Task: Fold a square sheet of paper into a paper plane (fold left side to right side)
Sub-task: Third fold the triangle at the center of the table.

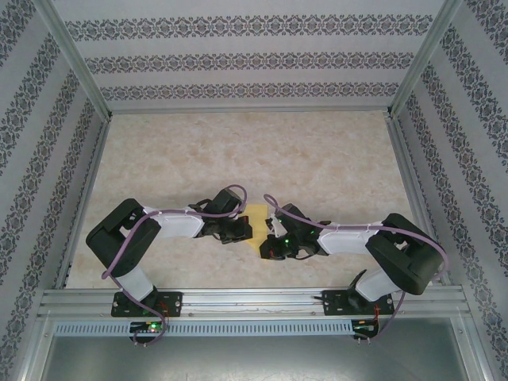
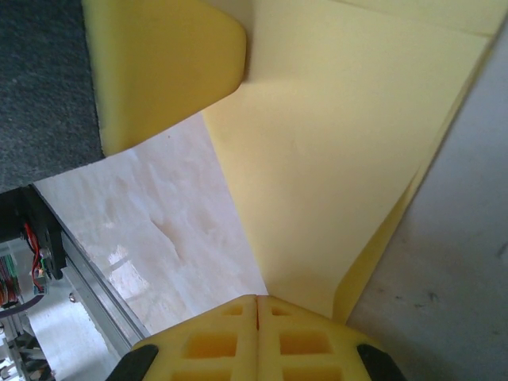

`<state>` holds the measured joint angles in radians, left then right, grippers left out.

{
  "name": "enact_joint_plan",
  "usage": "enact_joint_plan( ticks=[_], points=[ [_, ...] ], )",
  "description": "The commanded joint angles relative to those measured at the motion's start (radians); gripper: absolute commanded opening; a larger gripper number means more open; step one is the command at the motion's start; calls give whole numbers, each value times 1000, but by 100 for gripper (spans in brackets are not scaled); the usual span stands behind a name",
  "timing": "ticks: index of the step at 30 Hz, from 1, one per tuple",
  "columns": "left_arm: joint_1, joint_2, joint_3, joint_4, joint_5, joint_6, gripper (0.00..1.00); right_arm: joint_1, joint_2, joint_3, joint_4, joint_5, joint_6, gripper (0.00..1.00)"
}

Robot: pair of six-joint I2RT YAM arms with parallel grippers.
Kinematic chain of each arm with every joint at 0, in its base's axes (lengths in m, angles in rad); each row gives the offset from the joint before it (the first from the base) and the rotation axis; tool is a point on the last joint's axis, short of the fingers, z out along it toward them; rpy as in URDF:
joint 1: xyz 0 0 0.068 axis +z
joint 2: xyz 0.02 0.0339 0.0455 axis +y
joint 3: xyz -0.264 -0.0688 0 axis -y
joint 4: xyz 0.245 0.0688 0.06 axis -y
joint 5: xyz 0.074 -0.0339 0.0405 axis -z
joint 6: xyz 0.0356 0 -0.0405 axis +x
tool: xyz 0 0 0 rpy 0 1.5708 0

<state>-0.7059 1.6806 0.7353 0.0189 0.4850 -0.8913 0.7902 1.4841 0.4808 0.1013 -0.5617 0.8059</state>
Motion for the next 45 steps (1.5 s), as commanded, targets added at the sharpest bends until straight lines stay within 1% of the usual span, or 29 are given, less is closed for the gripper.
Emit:
enact_joint_plan(
  ticks=[1, 13, 20, 24, 28, 31, 33, 37, 45],
  points=[
    [-7, 48, -18, -94, -84, 9, 3, 9, 19, -16, -9, 16, 0, 1],
    [-7, 49, -17, -98, -91, 6, 3, 10, 19, -38, -42, 11, 5, 0],
    [-8, 49, -19, -99, -95, -5, 3, 10, -3, -82, -68, -28, 5, 0],
    [-7, 45, -22, -87, -91, -17, 3, 11, -61, -93, -111, -46, 1, 0],
    [-8, 43, -27, -68, -85, -29, 3, 5, -166, -87, -163, -58, 1, 0],
    [-7, 47, -27, -65, -82, -32, 3, -11, -241, -78, -163, -75, 14, 0],
    [-8, 47, -25, -66, -80, -32, 3, -24, -260, -63, -157, -92, 13, 0],
    [-7, 47, -24, -68, -81, -29, 3, -32, -217, -23, -122, -81, 9, 0],
    [-7, 49, -22, -67, -79, -31, 3, -6, -26, 95, -75, 7, -5, 0]
  ],
)
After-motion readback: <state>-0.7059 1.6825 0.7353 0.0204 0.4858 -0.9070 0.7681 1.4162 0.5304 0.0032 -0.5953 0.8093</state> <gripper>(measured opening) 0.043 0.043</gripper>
